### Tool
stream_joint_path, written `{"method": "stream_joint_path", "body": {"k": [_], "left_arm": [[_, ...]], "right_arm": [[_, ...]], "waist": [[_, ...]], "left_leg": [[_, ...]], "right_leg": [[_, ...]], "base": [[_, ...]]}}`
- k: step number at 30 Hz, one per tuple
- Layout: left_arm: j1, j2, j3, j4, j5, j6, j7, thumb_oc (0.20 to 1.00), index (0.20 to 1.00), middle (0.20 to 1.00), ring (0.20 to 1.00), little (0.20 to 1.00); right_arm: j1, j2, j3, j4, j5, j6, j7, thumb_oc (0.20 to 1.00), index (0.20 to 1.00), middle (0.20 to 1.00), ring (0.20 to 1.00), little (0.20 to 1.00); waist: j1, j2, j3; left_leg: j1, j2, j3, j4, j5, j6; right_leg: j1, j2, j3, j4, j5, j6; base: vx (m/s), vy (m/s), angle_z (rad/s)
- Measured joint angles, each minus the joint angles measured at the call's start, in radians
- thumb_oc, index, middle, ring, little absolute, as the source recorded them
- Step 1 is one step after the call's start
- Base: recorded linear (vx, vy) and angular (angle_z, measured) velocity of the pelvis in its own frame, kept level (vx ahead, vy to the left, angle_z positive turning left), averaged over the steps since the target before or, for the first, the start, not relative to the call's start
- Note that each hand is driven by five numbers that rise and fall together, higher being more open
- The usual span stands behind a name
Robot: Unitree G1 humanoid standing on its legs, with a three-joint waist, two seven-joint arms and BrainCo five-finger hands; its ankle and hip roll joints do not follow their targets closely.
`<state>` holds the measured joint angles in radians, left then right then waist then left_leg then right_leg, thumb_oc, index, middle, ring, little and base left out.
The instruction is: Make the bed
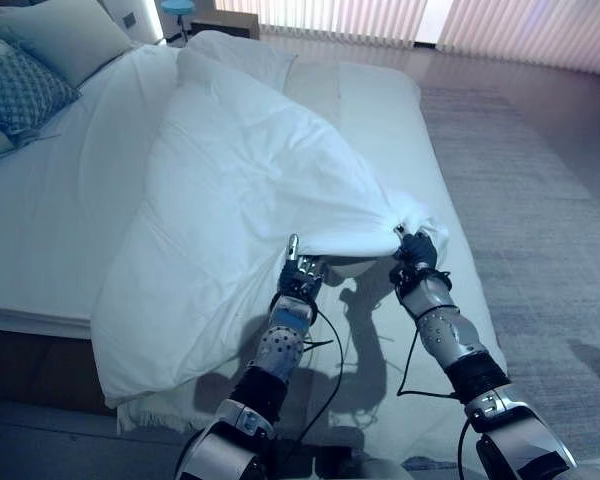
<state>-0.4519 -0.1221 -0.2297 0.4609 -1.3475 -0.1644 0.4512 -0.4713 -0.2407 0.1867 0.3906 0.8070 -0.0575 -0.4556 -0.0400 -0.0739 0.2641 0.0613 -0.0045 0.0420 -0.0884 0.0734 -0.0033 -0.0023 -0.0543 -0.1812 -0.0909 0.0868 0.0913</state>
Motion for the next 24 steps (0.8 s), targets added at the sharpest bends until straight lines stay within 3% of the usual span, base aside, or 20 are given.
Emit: {"method": "stream_joint_path", "body": {"k": [6,24], "left_arm": [[0.013,-0.025,0.042,0.048,0.0,-0.006,0.029,1.0,1.0,1.0,1.0,1.0],[0.033,-0.025,0.186,0.079,0.002,-0.042,0.059,1.0,1.0,1.0,1.0,1.0]], "right_arm": [[0.05,0.037,-0.027,-0.025,0.0,-0.001,-0.034,0.2,0.2,0.2,0.2,0.2],[0.159,0.108,-0.122,-0.074,0.0,-0.028,-0.077,0.2,0.2,0.2,0.2,0.2]], "waist": [[0.004,-0.017,-0.029],[0.002,-0.005,-0.056]], "left_leg": [[-0.004,0.002,-0.023,0.0,0.0,-0.001],[-0.002,0.002,-0.06,0.0,-0.005,-0.005]], "right_leg": [[0.006,0.001,-0.021,0.0,-0.012,-0.003],[0.025,0.001,-0.046,0.0,-0.022,-0.01]], "base": [[-0.01,-0.024,0.1],[0.02,-0.007,0.07]]}}
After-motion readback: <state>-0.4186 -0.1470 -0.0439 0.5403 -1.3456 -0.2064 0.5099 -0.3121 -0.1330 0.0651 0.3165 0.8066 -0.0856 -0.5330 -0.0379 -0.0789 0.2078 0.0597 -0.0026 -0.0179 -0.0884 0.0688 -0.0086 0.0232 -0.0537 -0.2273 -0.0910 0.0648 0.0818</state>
